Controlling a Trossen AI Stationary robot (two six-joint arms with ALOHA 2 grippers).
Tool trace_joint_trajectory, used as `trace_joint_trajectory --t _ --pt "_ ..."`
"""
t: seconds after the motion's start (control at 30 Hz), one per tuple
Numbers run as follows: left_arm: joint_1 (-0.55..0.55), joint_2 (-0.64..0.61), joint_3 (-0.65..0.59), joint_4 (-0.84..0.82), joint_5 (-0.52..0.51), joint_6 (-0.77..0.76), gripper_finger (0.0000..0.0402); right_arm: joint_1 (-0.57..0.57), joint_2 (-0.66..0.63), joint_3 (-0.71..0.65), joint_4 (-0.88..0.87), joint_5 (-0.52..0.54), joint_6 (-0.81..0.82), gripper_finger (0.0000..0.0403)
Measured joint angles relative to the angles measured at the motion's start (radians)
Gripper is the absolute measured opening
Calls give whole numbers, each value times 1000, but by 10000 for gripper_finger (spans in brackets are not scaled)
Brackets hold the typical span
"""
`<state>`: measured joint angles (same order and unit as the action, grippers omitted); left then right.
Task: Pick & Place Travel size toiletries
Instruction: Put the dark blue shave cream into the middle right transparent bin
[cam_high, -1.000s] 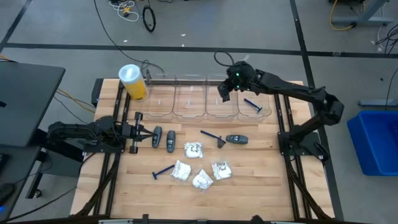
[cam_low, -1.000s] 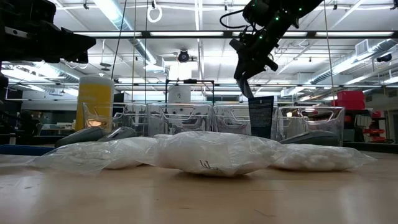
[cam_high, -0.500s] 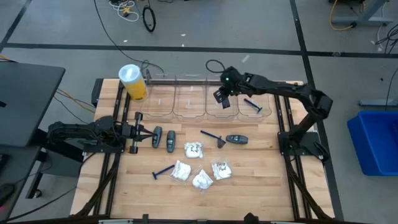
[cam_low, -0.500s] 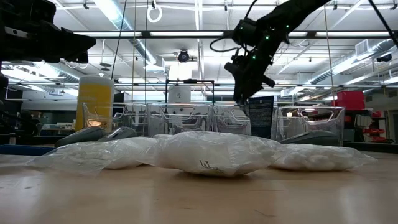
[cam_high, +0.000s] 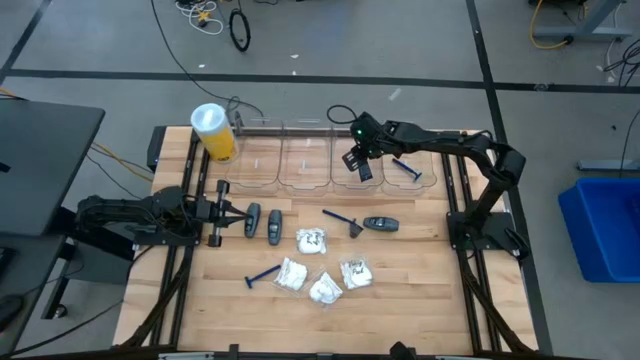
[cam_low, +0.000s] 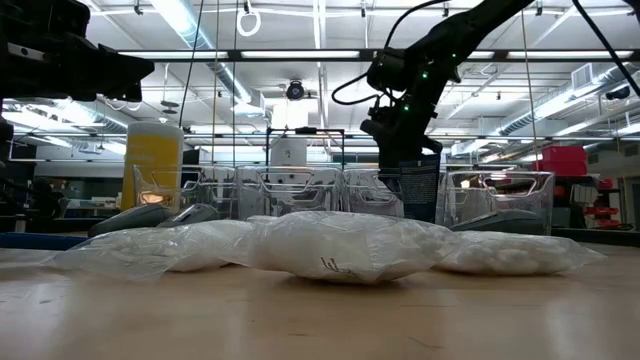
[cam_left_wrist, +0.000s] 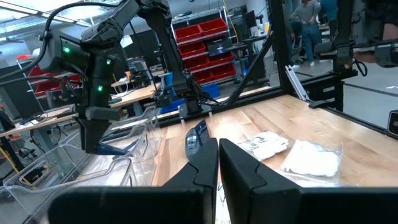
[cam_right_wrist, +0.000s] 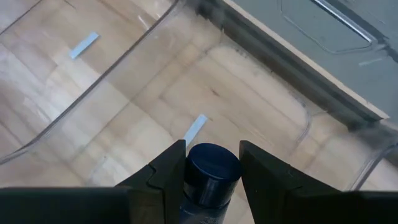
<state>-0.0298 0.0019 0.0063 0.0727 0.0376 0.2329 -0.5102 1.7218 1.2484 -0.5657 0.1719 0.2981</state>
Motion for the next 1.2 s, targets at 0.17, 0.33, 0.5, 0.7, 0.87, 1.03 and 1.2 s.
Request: trace_joint_trajectory --t 0.17,0.33,0.5,0.7,0.87,1.03,1.2 --pt "0 0 0 0 0 0 24 0 0 0 -14 -3 0 148" --pt "0 0 0 0 0 0 24 0 0 0 -20 -44 0 167" --pt "0 0 0 0 0 0 24 0 0 0 -20 -44 0 196" --pt "0 0 0 0 0 0 24 0 0 0 -22 -44 0 222" --pt "0 0 0 0 0 0 24 0 -5 0 -23 -44 -1 233" --pt "0 0 0 0 0 0 24 11 -35 0 -20 -43 -9 240" --pt "0 0 0 0 0 0 24 23 -75 0 -22 -44 -28 237"
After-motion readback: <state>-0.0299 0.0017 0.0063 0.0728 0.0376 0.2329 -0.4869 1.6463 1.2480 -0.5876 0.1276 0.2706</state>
